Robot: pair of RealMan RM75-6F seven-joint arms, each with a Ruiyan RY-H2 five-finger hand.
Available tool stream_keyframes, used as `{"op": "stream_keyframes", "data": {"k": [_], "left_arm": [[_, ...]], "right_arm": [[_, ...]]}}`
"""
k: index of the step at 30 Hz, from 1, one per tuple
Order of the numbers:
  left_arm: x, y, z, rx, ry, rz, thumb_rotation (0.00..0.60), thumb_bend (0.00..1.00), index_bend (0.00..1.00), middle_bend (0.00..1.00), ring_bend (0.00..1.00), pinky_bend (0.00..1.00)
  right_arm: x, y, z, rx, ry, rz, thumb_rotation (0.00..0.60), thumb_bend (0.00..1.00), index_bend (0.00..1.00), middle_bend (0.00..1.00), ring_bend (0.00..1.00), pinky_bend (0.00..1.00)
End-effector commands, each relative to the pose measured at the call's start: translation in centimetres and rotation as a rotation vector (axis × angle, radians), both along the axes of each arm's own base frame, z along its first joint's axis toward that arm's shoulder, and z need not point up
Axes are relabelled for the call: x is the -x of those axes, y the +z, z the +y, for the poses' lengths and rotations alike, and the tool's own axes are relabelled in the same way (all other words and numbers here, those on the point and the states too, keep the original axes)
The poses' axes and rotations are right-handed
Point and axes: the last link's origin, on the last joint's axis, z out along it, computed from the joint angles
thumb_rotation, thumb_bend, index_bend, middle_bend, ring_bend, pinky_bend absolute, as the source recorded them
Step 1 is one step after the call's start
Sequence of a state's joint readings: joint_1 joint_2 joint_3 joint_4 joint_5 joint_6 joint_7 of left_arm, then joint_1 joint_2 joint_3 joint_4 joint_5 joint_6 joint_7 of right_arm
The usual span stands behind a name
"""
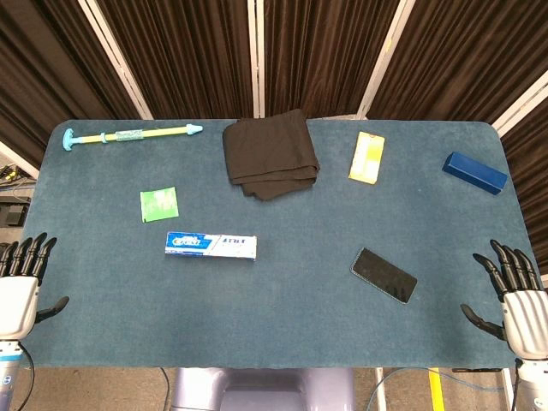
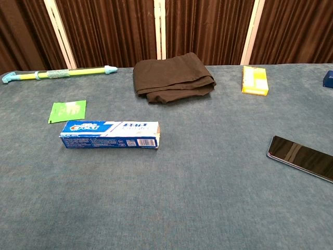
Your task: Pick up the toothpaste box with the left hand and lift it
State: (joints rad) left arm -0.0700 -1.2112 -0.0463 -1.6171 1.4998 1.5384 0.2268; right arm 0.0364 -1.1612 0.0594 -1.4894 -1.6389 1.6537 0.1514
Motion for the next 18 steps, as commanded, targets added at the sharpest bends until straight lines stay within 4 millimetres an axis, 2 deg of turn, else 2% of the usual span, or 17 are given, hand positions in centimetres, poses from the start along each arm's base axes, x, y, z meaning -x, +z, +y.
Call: {"op": "stream_keyframes", "data": {"k": [1, 18], "left_arm": [[0.12, 0.07, 0.1, 0.0, 0.004, -0.004, 0.6, 0.07, 0.0, 0.0, 0.0, 0.0], [0.12, -0.63, 0.35, 0.066, 0.006, -0.005, 0.6, 0.07, 0.0, 0.0, 0.0, 0.0]], "right_arm": [[0.0, -0.16, -0.08, -0.001, -0.001, 0.009, 0.6, 0.07, 0.18, 0.0, 0.0, 0.05], [0.02, -0.22, 0.14, 0.002, -0.004, 0.009, 0.6, 0.07, 0.18, 0.0, 0.0, 0.06]]}}
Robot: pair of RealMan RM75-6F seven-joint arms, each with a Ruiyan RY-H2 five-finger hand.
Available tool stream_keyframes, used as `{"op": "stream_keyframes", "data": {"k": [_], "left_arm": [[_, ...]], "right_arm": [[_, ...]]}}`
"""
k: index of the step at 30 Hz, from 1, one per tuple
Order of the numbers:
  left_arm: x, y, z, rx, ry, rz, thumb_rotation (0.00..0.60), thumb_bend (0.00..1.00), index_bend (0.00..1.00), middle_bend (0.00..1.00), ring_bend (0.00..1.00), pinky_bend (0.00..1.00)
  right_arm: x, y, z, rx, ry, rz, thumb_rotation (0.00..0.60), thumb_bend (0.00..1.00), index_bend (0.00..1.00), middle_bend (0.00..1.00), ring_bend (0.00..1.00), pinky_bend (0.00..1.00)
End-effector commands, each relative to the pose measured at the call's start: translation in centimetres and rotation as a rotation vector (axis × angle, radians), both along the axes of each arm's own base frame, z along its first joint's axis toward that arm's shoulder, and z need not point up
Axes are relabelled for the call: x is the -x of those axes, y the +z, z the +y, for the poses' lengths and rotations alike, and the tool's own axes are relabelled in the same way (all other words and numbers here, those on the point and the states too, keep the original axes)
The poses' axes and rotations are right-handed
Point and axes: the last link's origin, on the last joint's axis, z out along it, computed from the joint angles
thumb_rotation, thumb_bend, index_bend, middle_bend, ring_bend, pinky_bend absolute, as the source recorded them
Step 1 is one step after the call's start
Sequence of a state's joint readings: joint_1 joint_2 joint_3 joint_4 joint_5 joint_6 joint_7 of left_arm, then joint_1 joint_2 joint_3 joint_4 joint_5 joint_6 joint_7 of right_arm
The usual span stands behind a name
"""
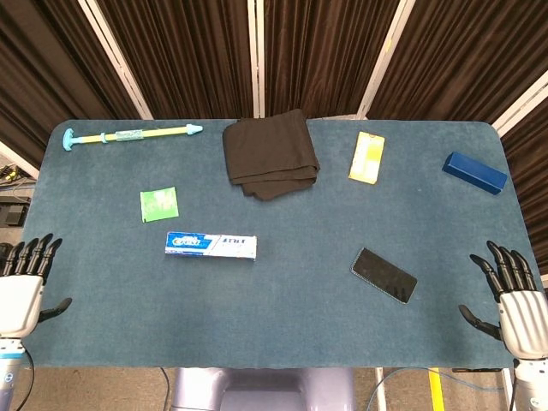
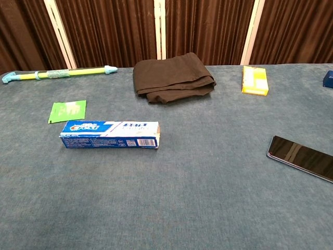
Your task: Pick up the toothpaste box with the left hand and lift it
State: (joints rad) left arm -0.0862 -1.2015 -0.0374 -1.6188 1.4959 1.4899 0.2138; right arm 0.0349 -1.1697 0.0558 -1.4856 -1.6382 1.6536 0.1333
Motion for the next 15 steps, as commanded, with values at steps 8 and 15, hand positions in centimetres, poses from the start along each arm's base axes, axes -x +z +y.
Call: {"op": "stream_keyframes", "data": {"k": [8, 15], "left_arm": [[-0.3, -0.5, 0.3, 0.028, -0.006, 0.007, 0.6, 0.07, 0.0, 0.0, 0.0, 0.0], [-1.6, -0.3, 1.7, 0.022, -0.039, 0.033, 0.6, 0.07, 0.02, 0.0, 0.0, 0.04]], "right_arm": [[0.1, 0.2, 0.0, 0.004, -0.007, -0.013, 0.6, 0.07, 0.18, 0.0, 0.0, 0.06], [0.2, 0.2, -0.1, -0.004, -0.01, -0.024, 0.6, 0.07, 0.18, 0.0, 0.0, 0.06]]}}
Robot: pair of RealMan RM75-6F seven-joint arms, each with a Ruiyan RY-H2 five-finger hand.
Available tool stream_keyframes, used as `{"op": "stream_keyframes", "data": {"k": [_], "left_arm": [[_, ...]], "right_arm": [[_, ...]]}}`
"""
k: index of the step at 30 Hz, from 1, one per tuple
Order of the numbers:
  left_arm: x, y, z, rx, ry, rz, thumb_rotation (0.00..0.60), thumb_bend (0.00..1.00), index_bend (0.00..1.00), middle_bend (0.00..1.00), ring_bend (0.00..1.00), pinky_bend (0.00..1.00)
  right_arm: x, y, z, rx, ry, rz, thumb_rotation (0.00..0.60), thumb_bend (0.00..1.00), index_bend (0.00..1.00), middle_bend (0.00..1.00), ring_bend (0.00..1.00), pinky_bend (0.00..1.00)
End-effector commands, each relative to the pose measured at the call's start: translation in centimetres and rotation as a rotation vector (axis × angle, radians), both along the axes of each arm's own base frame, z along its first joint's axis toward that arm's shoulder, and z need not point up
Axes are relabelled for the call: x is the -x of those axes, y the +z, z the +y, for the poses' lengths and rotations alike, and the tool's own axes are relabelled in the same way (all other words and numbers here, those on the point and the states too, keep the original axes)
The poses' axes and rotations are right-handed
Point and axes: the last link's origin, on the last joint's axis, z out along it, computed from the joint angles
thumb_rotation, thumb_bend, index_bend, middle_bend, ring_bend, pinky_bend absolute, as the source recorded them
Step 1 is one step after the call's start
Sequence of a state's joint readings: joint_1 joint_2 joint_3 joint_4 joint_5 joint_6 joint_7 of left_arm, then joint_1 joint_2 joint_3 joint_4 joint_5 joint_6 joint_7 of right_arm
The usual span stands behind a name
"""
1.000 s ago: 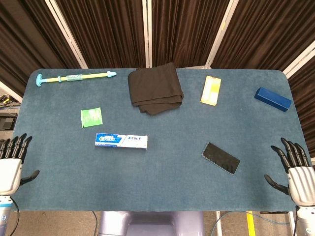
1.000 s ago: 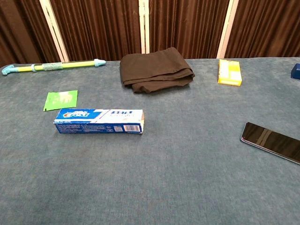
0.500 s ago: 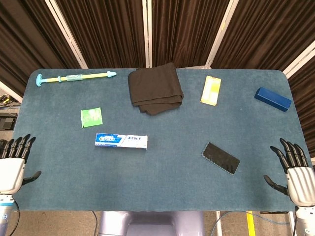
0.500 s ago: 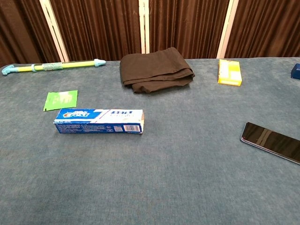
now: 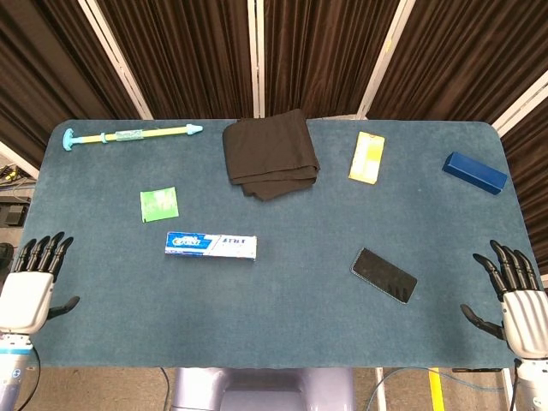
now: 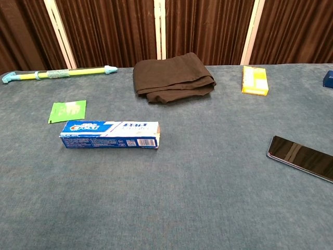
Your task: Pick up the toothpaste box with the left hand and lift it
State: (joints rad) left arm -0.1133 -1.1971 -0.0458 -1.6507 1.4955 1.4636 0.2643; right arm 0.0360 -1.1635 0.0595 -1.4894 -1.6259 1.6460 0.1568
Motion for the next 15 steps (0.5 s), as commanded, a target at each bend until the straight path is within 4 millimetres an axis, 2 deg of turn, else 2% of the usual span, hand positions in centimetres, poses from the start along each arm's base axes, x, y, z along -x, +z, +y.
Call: {"op": "stream_keyframes", "data": {"k": [1, 5, 7, 15], "left_arm": [[-1.3, -0.2, 1.9, 0.024, -0.03, 0.019, 0.6, 0.07, 0.05, 0.0, 0.0, 0.08], [-2.7, -0.8, 4.0, 0.073, -0.047, 0.014, 0.6, 0.08, 0.16, 0.01, 0.08, 0.21], [-4.6, -1.9, 6.2, 0.131, -0.094, 0.027, 0.6, 0.08, 0.17, 0.02, 0.09, 0.22], [-7.9, -5.4, 11.1, 0.27, -0.055, 0.052, 0.6, 0.14, 0.14, 0.04, 0.1, 0.23]], "right_arm": [[0.0, 0.0, 0.0, -0.005, 0.0, -0.006, 0.6, 0.07, 0.18, 0.0, 0.0, 0.06], [0.1, 0.1, 0.0, -0.008, -0.005, -0.013, 0.6, 0.07, 0.2, 0.0, 0.0, 0.06], [0.1, 0.3, -0.1, -0.004, -0.011, -0.024, 0.6, 0.07, 0.2, 0.0, 0.0, 0.06], [0.5, 0.9, -0.3, -0.003, -0.025, -0.052, 0.6, 0.07, 0.23, 0.0, 0.0, 0.06]]}}
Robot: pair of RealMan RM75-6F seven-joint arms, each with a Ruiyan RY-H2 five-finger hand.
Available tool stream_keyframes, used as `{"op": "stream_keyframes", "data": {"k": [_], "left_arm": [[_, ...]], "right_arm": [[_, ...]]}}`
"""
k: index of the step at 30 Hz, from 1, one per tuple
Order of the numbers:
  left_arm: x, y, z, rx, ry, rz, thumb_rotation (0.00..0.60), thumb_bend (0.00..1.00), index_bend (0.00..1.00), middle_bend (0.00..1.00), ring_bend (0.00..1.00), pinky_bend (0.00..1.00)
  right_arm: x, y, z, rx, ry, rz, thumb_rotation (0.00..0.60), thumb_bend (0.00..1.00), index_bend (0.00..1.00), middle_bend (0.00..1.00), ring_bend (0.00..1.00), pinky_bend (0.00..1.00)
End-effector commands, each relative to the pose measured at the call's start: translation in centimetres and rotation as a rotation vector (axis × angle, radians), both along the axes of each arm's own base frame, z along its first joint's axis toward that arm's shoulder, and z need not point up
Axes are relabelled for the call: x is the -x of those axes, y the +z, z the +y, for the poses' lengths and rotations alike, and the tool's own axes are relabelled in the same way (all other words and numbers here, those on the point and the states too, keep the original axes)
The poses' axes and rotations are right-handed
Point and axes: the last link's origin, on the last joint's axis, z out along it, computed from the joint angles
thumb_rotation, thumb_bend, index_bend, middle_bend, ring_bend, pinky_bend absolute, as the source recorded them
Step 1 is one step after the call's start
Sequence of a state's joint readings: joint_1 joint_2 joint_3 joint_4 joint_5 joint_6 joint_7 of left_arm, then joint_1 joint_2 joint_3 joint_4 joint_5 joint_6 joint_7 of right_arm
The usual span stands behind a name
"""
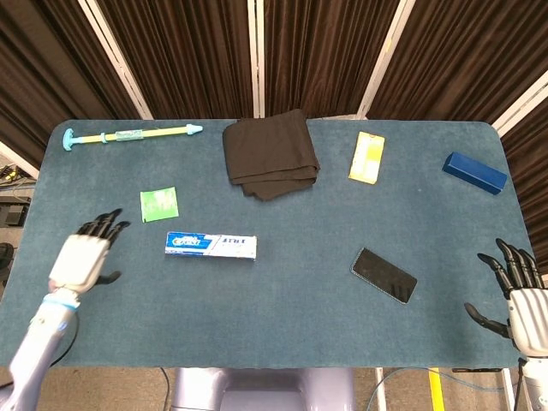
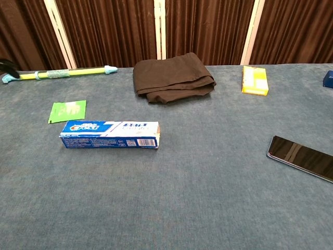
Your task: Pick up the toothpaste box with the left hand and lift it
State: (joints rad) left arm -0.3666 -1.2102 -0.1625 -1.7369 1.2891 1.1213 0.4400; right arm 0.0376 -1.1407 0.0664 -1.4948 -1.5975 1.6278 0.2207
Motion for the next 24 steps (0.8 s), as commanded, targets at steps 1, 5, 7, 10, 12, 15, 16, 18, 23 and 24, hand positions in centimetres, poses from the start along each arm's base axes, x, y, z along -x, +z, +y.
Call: {"op": "stream_keyframes", "data": {"k": [1, 5, 7, 10, 12, 15, 16, 18, 23, 24], "left_arm": [[-2.9, -2.3, 3.2, 0.076, 0.003, 0.016, 0.6, 0.14, 0.14, 0.04, 0.1, 0.23], [-4.4, -4.0, 4.8, 0.119, 0.016, 0.055, 0.6, 0.14, 0.12, 0.04, 0.1, 0.23], [-5.1, -4.9, 5.4, 0.145, 0.024, 0.069, 0.6, 0.14, 0.13, 0.04, 0.1, 0.23], [-6.0, -5.9, 6.1, 0.173, 0.039, 0.087, 0.6, 0.15, 0.14, 0.04, 0.1, 0.23], [-6.3, -6.4, 6.4, 0.187, 0.051, 0.096, 0.6, 0.19, 0.16, 0.06, 0.11, 0.24], [-6.6, -7.0, 6.7, 0.205, 0.066, 0.095, 0.6, 0.22, 0.18, 0.07, 0.12, 0.25], [-6.8, -7.5, 6.8, 0.222, 0.081, 0.087, 0.6, 0.22, 0.18, 0.07, 0.12, 0.25], [-7.1, -8.1, 7.1, 0.235, 0.094, 0.089, 0.6, 0.22, 0.19, 0.08, 0.12, 0.25], [-7.6, -9.9, 7.5, 0.253, 0.096, 0.111, 0.6, 0.22, 0.21, 0.09, 0.13, 0.25], [-7.8, -10.5, 7.4, 0.262, 0.098, 0.114, 0.6, 0.22, 0.21, 0.09, 0.13, 0.25]], "right_arm": [[0.1, 0.2, -0.1, 0.002, -0.003, -0.009, 0.6, 0.07, 0.23, 0.0, 0.0, 0.06], [0.3, 0.5, -0.1, 0.003, -0.006, -0.027, 0.6, 0.07, 0.23, 0.0, 0.0, 0.06], [0.3, 0.6, -0.2, 0.002, -0.008, -0.037, 0.6, 0.07, 0.23, 0.0, 0.0, 0.06], [0.4, 0.8, -0.2, 0.004, -0.008, -0.044, 0.6, 0.07, 0.23, 0.0, 0.0, 0.06], [0.4, 0.9, -0.2, 0.006, -0.008, -0.05, 0.6, 0.07, 0.23, 0.0, 0.0, 0.06], [0.5, 0.9, -0.3, 0.006, -0.009, -0.058, 0.6, 0.07, 0.23, 0.0, 0.0, 0.06], [0.5, 1.0, -0.3, 0.007, -0.011, -0.063, 0.6, 0.07, 0.23, 0.0, 0.0, 0.06], [0.6, 1.1, -0.3, 0.007, -0.012, -0.069, 0.6, 0.07, 0.23, 0.0, 0.0, 0.06], [0.8, 1.2, -0.4, 0.004, -0.016, -0.082, 0.6, 0.07, 0.23, 0.0, 0.0, 0.06], [0.8, 1.4, -0.4, 0.007, -0.015, -0.085, 0.6, 0.07, 0.23, 0.0, 0.0, 0.06]]}}
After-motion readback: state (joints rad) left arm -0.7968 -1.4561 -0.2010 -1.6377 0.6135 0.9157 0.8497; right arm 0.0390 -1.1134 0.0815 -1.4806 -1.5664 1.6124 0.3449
